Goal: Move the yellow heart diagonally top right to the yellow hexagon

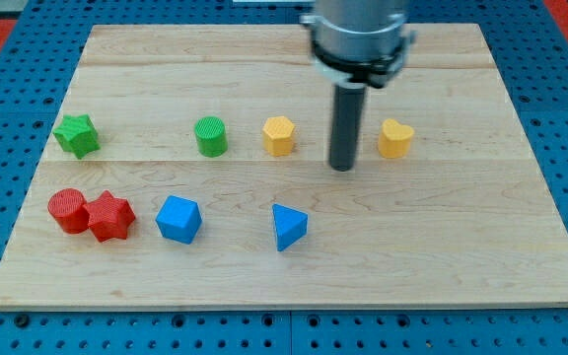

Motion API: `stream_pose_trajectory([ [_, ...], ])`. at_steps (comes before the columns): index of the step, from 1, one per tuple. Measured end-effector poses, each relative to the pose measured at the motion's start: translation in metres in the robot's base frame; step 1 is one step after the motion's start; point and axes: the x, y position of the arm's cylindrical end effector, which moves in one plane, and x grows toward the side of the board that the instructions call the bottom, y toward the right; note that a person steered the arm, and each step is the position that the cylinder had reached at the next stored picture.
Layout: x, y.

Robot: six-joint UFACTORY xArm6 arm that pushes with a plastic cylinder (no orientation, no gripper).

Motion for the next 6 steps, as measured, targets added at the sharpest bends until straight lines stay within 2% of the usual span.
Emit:
stream_pose_trajectory([
  [1, -0.014, 0.012],
  [2, -0.032, 0.052],
  [3, -0.021, 0.085],
  [4, -0.028, 0.1],
  [5, -0.081, 0.1],
  [6, -0.109, 0.099],
])
